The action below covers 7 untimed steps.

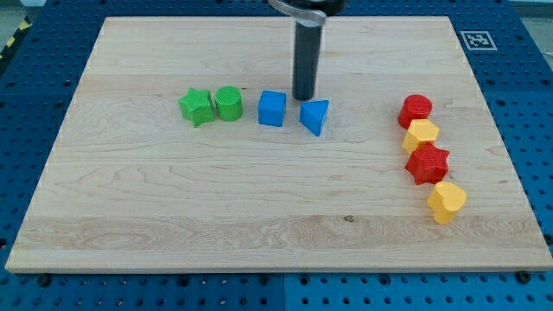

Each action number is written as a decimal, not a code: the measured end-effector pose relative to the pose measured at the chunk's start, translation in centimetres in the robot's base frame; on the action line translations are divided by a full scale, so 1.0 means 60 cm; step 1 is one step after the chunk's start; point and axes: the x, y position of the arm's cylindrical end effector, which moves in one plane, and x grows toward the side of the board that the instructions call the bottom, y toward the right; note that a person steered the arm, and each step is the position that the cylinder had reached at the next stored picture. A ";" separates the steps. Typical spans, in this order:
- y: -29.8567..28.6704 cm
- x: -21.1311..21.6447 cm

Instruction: Make a horizontal line out of green blocks and blue cube

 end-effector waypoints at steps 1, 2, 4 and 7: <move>-0.054 -0.024; -0.131 -0.012; -0.150 0.008; -0.175 0.014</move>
